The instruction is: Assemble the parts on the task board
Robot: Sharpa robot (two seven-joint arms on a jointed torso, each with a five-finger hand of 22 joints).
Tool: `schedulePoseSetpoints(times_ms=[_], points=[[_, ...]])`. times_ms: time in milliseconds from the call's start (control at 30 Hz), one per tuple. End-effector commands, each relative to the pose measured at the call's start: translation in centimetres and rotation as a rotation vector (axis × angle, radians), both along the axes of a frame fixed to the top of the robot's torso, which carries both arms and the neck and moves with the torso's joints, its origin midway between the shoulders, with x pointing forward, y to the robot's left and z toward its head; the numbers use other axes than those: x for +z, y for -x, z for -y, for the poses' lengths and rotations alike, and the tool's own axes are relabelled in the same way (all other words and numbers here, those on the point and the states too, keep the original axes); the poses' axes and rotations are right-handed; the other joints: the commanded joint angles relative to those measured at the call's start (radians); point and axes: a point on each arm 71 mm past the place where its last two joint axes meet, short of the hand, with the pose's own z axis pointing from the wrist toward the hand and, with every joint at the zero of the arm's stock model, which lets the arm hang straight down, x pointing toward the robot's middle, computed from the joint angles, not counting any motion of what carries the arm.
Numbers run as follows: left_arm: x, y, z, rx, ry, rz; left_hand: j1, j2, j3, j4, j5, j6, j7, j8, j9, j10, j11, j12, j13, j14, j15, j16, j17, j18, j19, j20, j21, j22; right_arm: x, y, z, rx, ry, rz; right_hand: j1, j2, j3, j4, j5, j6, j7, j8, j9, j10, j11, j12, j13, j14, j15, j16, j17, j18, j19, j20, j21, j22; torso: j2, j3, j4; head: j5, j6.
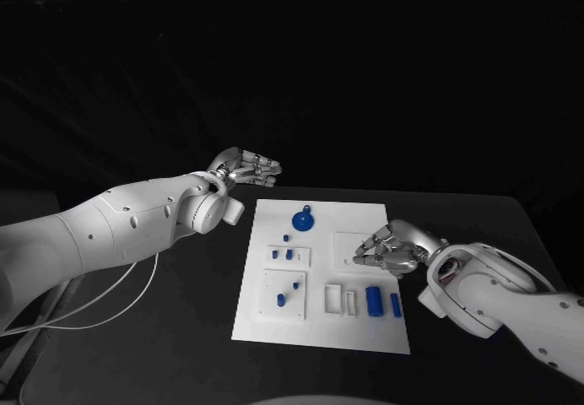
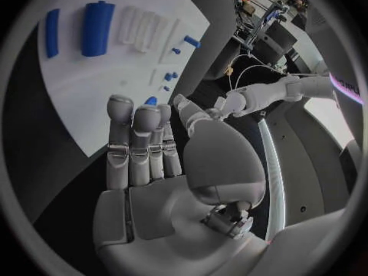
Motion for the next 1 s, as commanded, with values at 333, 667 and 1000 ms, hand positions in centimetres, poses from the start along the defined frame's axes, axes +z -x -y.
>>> schedulePoseSetpoints(times_ms=[333,667,1000], points=[[-0.2,1.2,-0.8,-0.088,0.066,0.037,-0.052,-0.007,-0.189,0.029,-0.049,-0.022,-0.005,0.000,-0.001,0.029,-0.004,0.001,0.001,0.014,0.001,0.000,0.000,-0.022,0.003,-0.005,0.000,-0.003,-2.2,0.9,4.5,-0.165,0.209,-0.411,-0.107,-0.060,0.058,0.134,-0.071,-0.005,0.000,0.003,0.066,0.054,0.006,0.150,0.262,-0.007,0.007,0.080,0.143,-0.012,0.047,-0.001,0.104,0.077,-0.016,0.0022,-0.0126,-0.034,-0.006],[-0.3,1.8,-0.4,-0.140,0.075,0.044,-0.086,0.006,-0.298,0.036,-0.051,-0.036,-0.004,0.000,-0.001,0.043,-0.005,0.000,0.000,0.009,0.002,-0.001,-0.003,-0.032,-0.008,-0.007,-0.004,-0.004,-3.5,1.1,4.1,-0.175,0.289,-0.471,-0.164,-0.103,0.125,0.183,-0.143,-0.012,0.001,0.002,0.106,0.069,0.007,0.135,0.313,0.002,0.007,0.096,0.207,-0.015,0.044,0.000,0.153,0.084,-0.017,-0.0045,-0.0125,-0.042,-0.012],[-0.2,2.1,0.1,-0.167,0.091,0.040,-0.093,-0.004,-0.290,0.043,-0.051,-0.046,-0.006,0.000,-0.001,0.015,0.001,0.000,0.000,-0.079,0.028,-0.001,-0.004,-0.021,-0.053,0.017,-0.002,-0.004,-5.0,1.3,3.1,-0.182,0.300,-0.481,-0.169,-0.118,0.119,0.184,-0.145,-0.040,0.008,0.001,0.102,0.066,0.013,0.126,0.321,0.003,0.009,0.098,0.222,-0.014,0.043,0.001,0.169,0.086,-0.016,-0.0022,-0.0121,-0.038,-0.019]])
